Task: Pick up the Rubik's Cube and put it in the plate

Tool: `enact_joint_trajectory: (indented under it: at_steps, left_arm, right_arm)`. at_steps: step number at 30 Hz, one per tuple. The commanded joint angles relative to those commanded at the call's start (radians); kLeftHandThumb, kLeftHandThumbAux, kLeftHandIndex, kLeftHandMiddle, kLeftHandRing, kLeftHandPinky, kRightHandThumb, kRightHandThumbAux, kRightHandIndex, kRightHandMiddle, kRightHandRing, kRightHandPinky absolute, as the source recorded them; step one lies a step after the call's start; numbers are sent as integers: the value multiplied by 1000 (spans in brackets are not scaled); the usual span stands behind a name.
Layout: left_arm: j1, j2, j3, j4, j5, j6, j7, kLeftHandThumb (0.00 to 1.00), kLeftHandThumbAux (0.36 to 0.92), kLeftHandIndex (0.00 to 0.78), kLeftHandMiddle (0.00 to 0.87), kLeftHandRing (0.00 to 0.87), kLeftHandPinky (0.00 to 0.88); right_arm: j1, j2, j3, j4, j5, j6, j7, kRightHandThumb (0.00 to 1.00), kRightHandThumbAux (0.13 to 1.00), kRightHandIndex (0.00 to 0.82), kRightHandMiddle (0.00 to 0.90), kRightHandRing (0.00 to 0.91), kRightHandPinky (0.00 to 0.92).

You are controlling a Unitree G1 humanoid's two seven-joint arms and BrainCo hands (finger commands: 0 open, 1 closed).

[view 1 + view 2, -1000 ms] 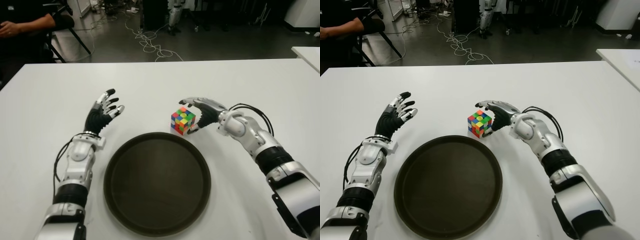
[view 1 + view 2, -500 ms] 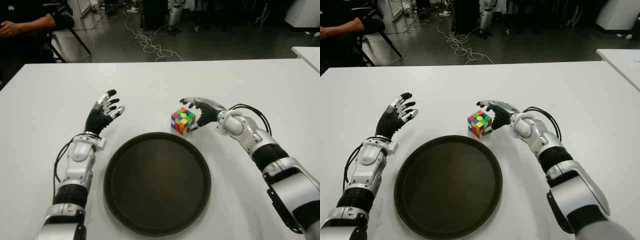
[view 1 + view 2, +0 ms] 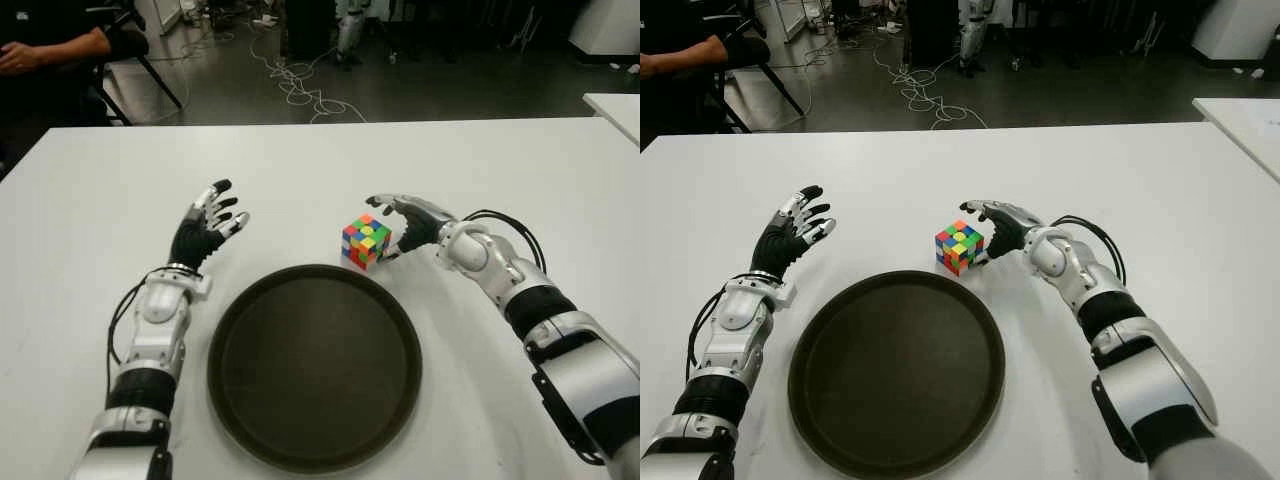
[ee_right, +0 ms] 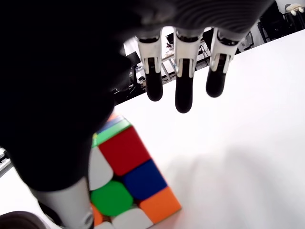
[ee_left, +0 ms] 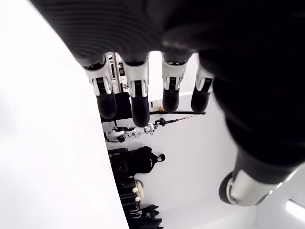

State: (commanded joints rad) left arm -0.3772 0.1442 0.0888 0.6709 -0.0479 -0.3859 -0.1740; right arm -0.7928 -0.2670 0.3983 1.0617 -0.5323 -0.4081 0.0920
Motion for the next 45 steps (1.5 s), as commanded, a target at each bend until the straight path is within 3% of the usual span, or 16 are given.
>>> enact_joint_trajectory:
  at_steps: [20, 45]
  left_arm:
    - [4, 1, -2, -7, -2, 6, -7, 181, 680, 55, 99, 117, 131]
    - [2, -6, -9, -9, 4, -1, 5, 188, 691, 63, 109, 125, 128]
  right_arm:
    - [-6, 3, -1, 19, 1, -22, -3, 0, 836, 145, 197, 216, 252]
    - [-8, 20, 16, 22, -14, 43, 11, 0, 808, 127, 192, 229, 274]
